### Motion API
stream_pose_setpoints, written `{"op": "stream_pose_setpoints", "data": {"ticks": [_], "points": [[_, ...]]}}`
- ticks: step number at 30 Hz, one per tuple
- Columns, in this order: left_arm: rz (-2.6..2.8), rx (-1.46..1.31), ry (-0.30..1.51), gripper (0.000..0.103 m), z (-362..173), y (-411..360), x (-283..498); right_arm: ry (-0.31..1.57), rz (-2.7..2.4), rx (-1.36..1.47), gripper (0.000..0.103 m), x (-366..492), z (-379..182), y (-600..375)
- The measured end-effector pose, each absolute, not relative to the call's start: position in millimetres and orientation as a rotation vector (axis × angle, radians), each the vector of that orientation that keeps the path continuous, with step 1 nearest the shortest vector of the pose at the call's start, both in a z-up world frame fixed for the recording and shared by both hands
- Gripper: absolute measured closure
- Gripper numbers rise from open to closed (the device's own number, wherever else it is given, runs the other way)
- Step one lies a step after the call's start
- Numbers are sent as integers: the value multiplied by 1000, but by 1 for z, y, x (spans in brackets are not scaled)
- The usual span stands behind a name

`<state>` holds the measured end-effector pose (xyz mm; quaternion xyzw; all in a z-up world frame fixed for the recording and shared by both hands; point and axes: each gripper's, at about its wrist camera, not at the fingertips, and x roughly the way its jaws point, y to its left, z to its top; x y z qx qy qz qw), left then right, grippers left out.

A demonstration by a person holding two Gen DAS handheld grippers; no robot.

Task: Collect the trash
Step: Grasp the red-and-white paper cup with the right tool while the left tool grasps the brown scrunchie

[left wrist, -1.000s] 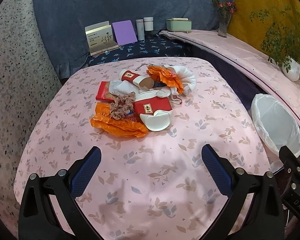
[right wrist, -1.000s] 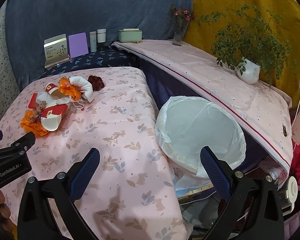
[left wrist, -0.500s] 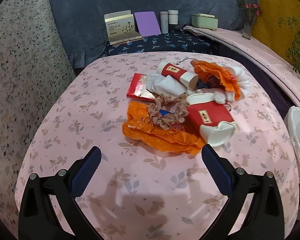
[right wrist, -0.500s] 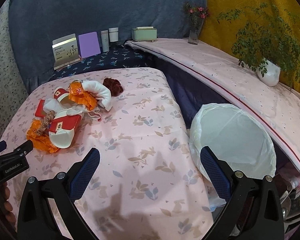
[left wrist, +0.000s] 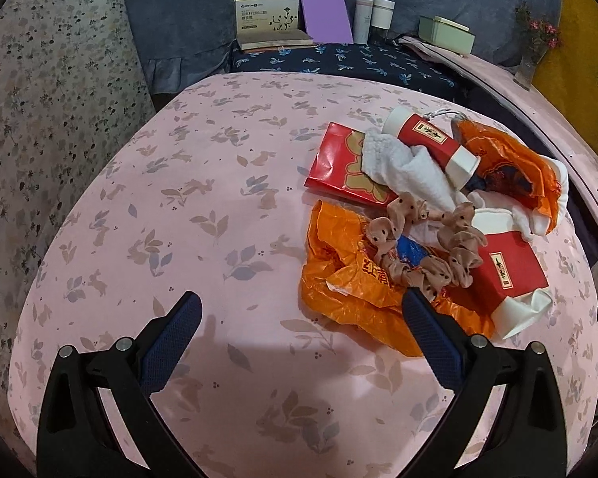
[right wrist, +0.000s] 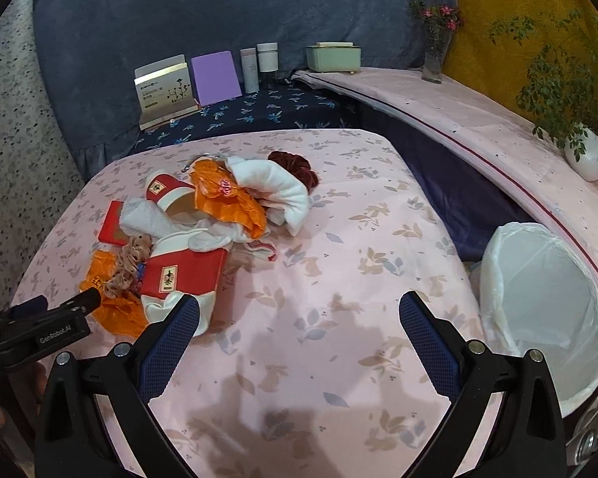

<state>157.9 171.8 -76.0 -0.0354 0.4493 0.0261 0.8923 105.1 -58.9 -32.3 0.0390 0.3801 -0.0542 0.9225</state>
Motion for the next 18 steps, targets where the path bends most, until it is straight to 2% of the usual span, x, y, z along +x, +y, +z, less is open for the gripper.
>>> {"op": "stream_pose_setpoints", "data": {"ticks": [5, 7, 10, 12, 18], "points": [[7, -117, 898, 7, -64, 173, 154, 786, -89, 70, 12, 118, -36, -46], [-42, -139, 876, 8, -57, 168, 153, 800, -81, 70, 20, 123, -39, -43], [-104, -122, 863, 14, -50, 150, 159, 815, -81, 72, 28, 126, -43, -41], [-137, -99, 858, 17, -49, 138, 163, 820, -80, 81, 30, 125, -45, -43], [-211, -47, 919, 52, -66, 112, 181, 814, -80, 92, 31, 125, -42, -46]]}}
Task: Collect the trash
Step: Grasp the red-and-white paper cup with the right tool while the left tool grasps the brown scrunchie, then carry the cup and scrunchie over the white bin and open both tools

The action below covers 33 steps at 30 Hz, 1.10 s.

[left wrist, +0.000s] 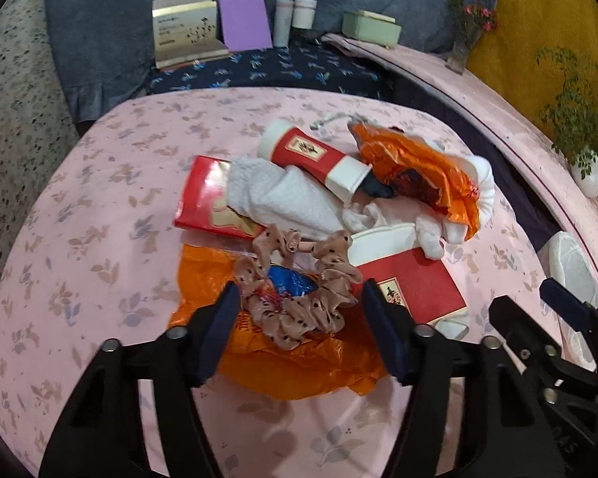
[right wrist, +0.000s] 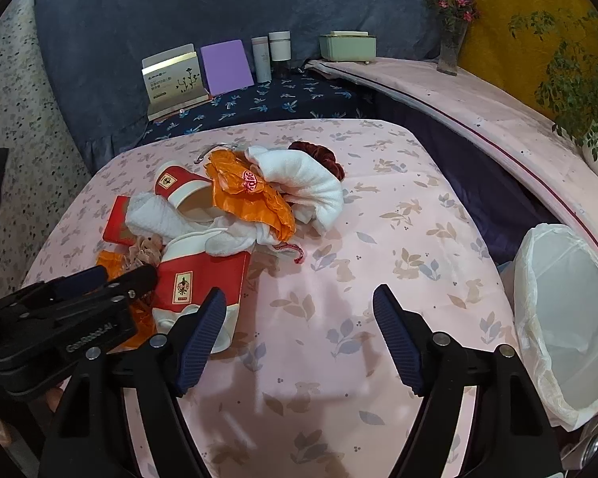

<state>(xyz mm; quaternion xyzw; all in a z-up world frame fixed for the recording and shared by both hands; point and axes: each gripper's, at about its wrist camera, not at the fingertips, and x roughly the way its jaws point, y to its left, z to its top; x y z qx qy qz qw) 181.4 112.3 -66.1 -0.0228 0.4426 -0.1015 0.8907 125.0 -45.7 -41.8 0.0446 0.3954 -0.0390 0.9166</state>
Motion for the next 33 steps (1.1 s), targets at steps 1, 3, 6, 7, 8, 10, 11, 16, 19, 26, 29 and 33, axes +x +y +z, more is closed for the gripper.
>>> {"op": "stream_pose_setpoints", "data": {"ticks": [1, 3, 6, 7, 8, 10, 11, 16, 19, 26, 29, 33], "points": [[-217, -45, 928, 60, -69, 112, 184, 814, -78, 92, 31, 126, -42, -45], [-224, -44, 939, 77, -72, 113, 186, 822, -70, 88, 31, 128, -43, -44], [-236, -80, 946, 86, -74, 121, 186, 839, -42, 92, 37, 134, -48, -38], [-245, -95, 944, 87, -74, 125, 184, 846, -26, 103, 39, 137, -49, -36], [-244, -102, 941, 88, -74, 128, 183, 851, -11, 116, 40, 139, -50, -35], [-243, -120, 931, 88, -73, 135, 179, 864, 11, 139, 43, 145, -53, -32], [-246, -136, 928, 88, -72, 139, 178, 869, 20, 149, 44, 147, -55, -30], [-247, -181, 931, 88, -75, 154, 176, 913, 67, 200, 46, 161, -68, -24], [-248, -200, 944, 88, -80, 159, 175, 953, 86, 208, 46, 167, -80, -18], [-251, -206, 935, 88, -79, 161, 167, 940, 123, 179, 70, 161, -83, -1], [-262, -199, 918, 88, -72, 157, 161, 917, 134, 175, 70, 153, -75, 1], [-271, -180, 891, 89, -58, 147, 151, 870, 127, 181, 70, 140, -58, -4]]}}
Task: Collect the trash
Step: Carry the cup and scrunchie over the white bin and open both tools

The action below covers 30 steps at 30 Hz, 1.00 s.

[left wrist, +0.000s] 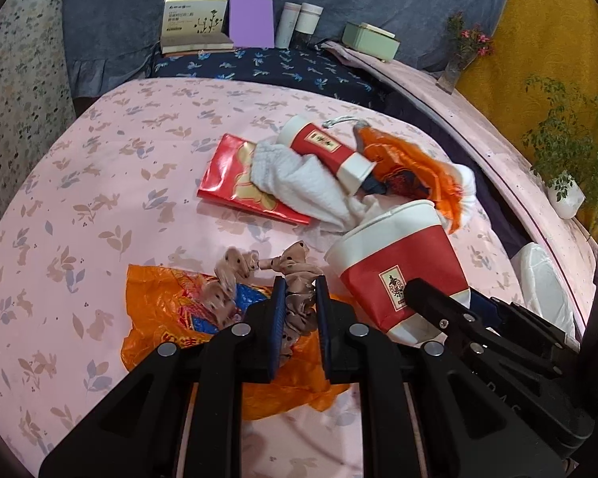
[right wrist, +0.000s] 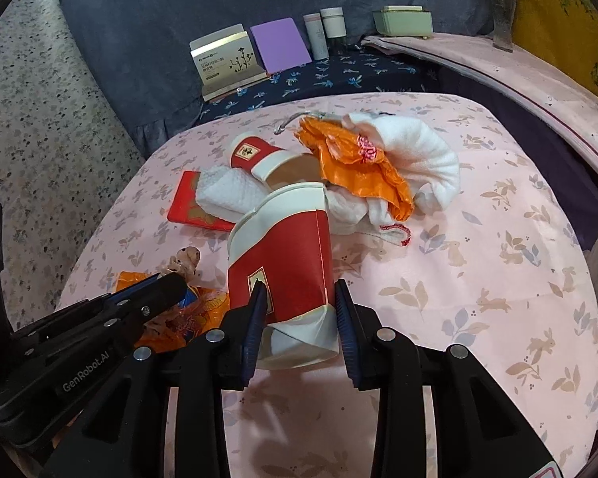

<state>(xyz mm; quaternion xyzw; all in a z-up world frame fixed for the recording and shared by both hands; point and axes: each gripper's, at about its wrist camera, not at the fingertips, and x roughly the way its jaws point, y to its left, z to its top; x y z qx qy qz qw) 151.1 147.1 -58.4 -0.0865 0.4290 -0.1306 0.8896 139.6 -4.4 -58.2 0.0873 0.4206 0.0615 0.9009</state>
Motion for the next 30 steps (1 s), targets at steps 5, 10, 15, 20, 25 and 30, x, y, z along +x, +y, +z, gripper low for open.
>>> {"op": "stream_pose_setpoints", "data": {"ticks": [5, 10, 15, 20, 25, 30], "points": [[-300, -163, 857, 89, -38, 129, 137, 818, 101, 211, 70, 121, -36, -24], [-343, -132, 815, 89, -15, 98, 122, 759, 56, 230, 70, 97, -14, -51], [-395, -100, 791, 89, 1, 62, 110, 710, -3, 270, 70, 73, 1, -92], [-474, -68, 774, 89, 11, 14, 100, 679, -87, 310, 70, 51, 6, -139], [-562, -41, 770, 89, 15, -39, 94, 655, -185, 353, 70, 28, 4, -191], [-643, -11, 779, 89, 15, -88, 90, 642, -283, 393, 70, 7, -4, -240]]}}
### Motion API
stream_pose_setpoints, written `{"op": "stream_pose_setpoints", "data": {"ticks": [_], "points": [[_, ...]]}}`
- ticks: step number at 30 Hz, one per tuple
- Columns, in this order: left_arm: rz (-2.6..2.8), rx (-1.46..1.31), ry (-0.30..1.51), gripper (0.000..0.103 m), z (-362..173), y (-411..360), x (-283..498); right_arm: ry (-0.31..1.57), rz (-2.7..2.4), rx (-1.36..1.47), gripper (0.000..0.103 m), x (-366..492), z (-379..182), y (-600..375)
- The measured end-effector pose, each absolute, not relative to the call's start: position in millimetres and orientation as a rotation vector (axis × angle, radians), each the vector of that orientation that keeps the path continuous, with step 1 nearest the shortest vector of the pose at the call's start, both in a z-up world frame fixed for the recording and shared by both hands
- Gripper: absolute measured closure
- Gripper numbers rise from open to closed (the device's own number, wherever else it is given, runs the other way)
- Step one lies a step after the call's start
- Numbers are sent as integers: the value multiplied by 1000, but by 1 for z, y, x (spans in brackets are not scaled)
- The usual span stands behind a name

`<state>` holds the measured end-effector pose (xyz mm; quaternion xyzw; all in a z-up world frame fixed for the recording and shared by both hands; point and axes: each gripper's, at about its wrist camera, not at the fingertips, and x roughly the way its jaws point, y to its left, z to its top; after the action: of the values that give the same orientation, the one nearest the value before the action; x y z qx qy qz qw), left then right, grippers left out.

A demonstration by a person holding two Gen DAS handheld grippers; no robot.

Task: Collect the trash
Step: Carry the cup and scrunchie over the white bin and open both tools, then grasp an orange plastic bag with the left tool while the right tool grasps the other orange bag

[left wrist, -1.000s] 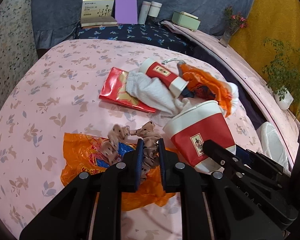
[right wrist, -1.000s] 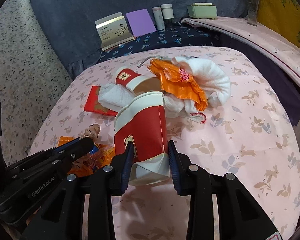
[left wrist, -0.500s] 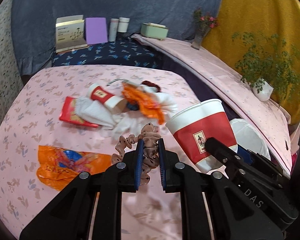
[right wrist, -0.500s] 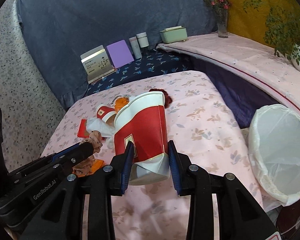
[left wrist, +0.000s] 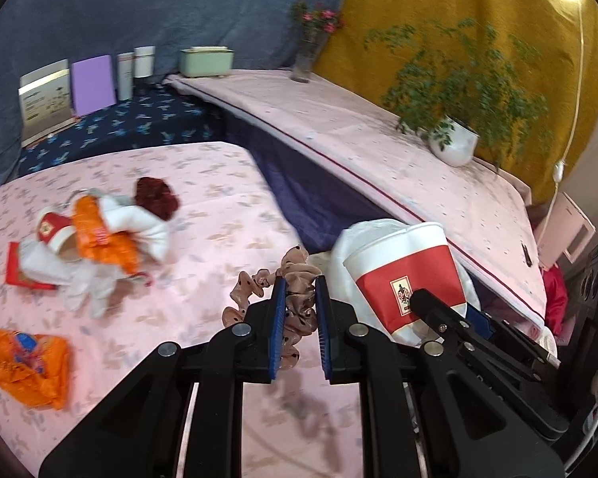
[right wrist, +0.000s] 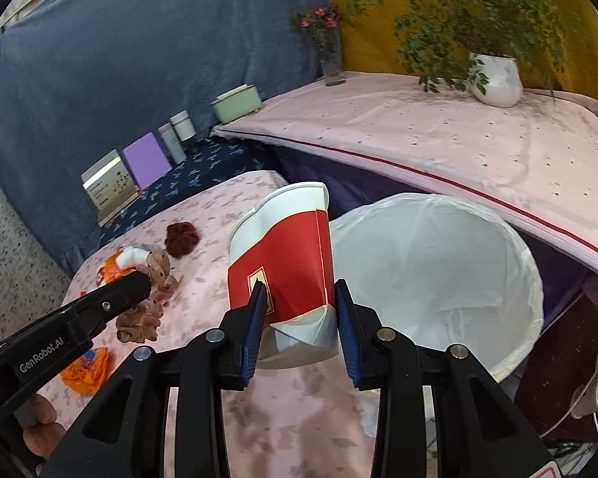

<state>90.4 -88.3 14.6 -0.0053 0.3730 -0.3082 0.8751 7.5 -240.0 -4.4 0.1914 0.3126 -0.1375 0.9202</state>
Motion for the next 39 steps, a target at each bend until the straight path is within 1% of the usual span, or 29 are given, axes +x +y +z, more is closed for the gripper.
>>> {"op": "stream_pose_setpoints", "data": {"ticks": [11, 18, 22, 23, 24, 25, 26, 27, 32, 39], "points": [[-800, 79, 816, 88, -2, -180, 79, 637, -425, 467, 70, -26, -27, -316], [-828, 109, 851, 88, -15, -207, 80, 639, -453, 492, 70, -31, -37, -334], [-835, 101, 871, 85, -21, -211, 83, 638, -463, 502, 69, -30, -40, -340], [-836, 99, 873, 82, -21, -211, 83, 636, -463, 503, 69, -30, -40, -340], [-833, 98, 871, 72, -22, -211, 83, 633, -464, 503, 69, -30, -40, -341], [-826, 99, 869, 57, -22, -211, 83, 632, -463, 502, 68, -29, -41, -341], [-819, 96, 863, 52, -22, -211, 83, 635, -461, 502, 68, -27, -41, -341], [-815, 93, 857, 50, -22, -210, 84, 636, -462, 503, 68, -26, -42, -341], [-795, 94, 864, 50, -23, -205, 88, 636, -457, 503, 66, -23, -42, -336], [-750, 74, 859, 50, -22, -189, 94, 632, -446, 481, 59, -19, -37, -326]]}}
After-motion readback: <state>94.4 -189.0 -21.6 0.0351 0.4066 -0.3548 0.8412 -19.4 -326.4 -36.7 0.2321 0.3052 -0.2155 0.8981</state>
